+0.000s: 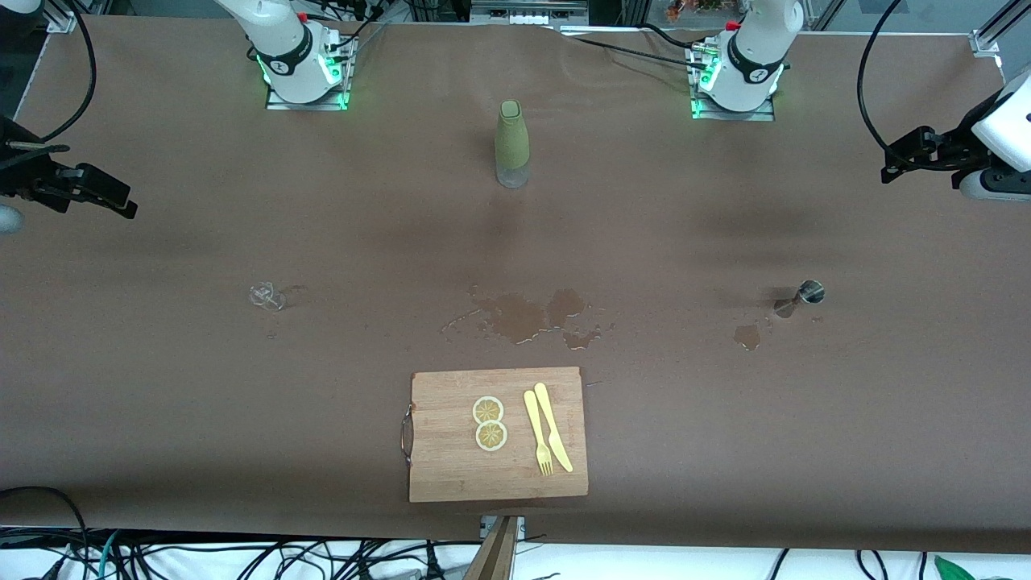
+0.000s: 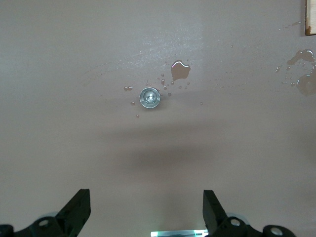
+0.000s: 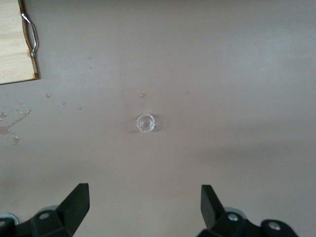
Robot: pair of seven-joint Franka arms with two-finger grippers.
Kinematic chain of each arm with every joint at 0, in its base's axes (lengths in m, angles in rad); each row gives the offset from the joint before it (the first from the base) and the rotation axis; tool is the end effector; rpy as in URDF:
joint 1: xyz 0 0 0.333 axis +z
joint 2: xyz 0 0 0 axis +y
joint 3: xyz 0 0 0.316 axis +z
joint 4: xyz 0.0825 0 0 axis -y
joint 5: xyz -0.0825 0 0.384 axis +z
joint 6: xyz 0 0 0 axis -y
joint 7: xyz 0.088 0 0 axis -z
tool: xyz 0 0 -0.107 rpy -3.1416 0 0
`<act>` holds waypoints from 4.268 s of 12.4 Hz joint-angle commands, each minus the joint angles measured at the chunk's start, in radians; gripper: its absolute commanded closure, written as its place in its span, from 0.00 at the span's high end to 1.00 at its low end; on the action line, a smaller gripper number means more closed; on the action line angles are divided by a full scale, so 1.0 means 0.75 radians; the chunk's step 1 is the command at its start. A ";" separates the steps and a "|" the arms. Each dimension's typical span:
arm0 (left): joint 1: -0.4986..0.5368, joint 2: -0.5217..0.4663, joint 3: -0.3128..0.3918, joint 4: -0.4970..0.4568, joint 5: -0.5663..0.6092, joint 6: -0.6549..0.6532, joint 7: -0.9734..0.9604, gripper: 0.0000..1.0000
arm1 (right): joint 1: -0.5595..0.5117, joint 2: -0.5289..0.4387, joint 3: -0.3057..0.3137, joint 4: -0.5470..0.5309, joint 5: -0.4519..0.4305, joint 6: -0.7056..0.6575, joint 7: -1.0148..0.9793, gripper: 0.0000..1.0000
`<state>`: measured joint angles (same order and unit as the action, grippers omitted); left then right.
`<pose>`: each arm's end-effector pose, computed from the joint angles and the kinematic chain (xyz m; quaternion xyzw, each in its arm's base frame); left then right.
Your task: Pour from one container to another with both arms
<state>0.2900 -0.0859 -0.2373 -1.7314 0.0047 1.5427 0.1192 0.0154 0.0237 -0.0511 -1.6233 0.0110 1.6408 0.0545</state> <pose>0.5209 0.0232 0.5918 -0.9980 0.0323 0.0534 0.0078 0.5661 -0.0188 0.5925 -0.9989 0.0455 0.0031 0.0048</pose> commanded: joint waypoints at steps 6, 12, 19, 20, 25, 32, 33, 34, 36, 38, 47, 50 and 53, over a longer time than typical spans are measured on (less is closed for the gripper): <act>0.004 -0.006 -0.005 -0.007 -0.012 0.031 -0.022 1.00 | 0.006 -0.099 -0.007 -0.128 -0.011 0.089 0.003 1.00; 0.067 0.043 0.008 0.010 -0.096 0.086 0.118 1.00 | 0.006 -0.099 -0.007 -0.122 -0.011 0.083 0.005 1.00; 0.263 0.165 0.012 -0.009 -0.294 0.236 0.679 1.00 | 0.006 -0.097 -0.007 -0.118 -0.011 0.081 0.005 1.00; 0.290 0.194 0.020 -0.011 -0.353 0.246 0.781 1.00 | 0.006 -0.097 -0.007 -0.118 -0.011 0.081 0.005 1.00; 0.305 0.317 0.171 -0.133 -0.711 0.307 1.382 1.00 | 0.006 -0.097 -0.007 -0.116 -0.008 0.079 0.005 1.00; 0.395 0.562 0.228 -0.172 -1.031 0.305 2.145 1.00 | 0.006 -0.097 -0.007 -0.116 -0.008 0.081 0.001 1.00; 0.395 0.583 0.237 -0.176 -1.061 0.305 2.191 1.00 | 0.006 -0.095 -0.007 -0.116 -0.008 0.079 0.001 1.00; 0.395 0.605 0.239 -0.176 -1.070 0.305 2.213 1.00 | 0.006 -0.097 -0.007 -0.116 -0.008 0.079 0.001 1.00; 0.393 0.634 0.257 -0.176 -1.110 0.305 2.297 1.00 | 0.006 -0.097 -0.007 -0.116 -0.008 0.079 0.001 1.00; 0.395 0.679 0.267 -0.174 -1.135 0.305 2.385 1.00 | 0.006 -0.095 -0.007 -0.116 -0.008 0.079 0.001 1.00; 0.403 0.865 0.314 -0.160 -1.313 0.301 2.817 1.00 | 0.006 -0.085 -0.007 -0.118 -0.008 0.076 -0.058 1.00; 0.405 0.947 0.325 -0.156 -1.391 0.287 2.943 1.00 | 0.004 -0.001 -0.007 -0.118 -0.008 0.079 -0.413 1.00; 0.411 1.022 0.333 -0.154 -1.466 0.248 3.035 1.00 | -0.053 0.109 -0.014 -0.118 0.016 0.070 -0.960 1.00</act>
<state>0.5939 0.6429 0.0073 -1.8617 -1.0461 1.7616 2.3226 0.0097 0.0575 -0.0567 -1.7171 0.0108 1.6917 -0.4497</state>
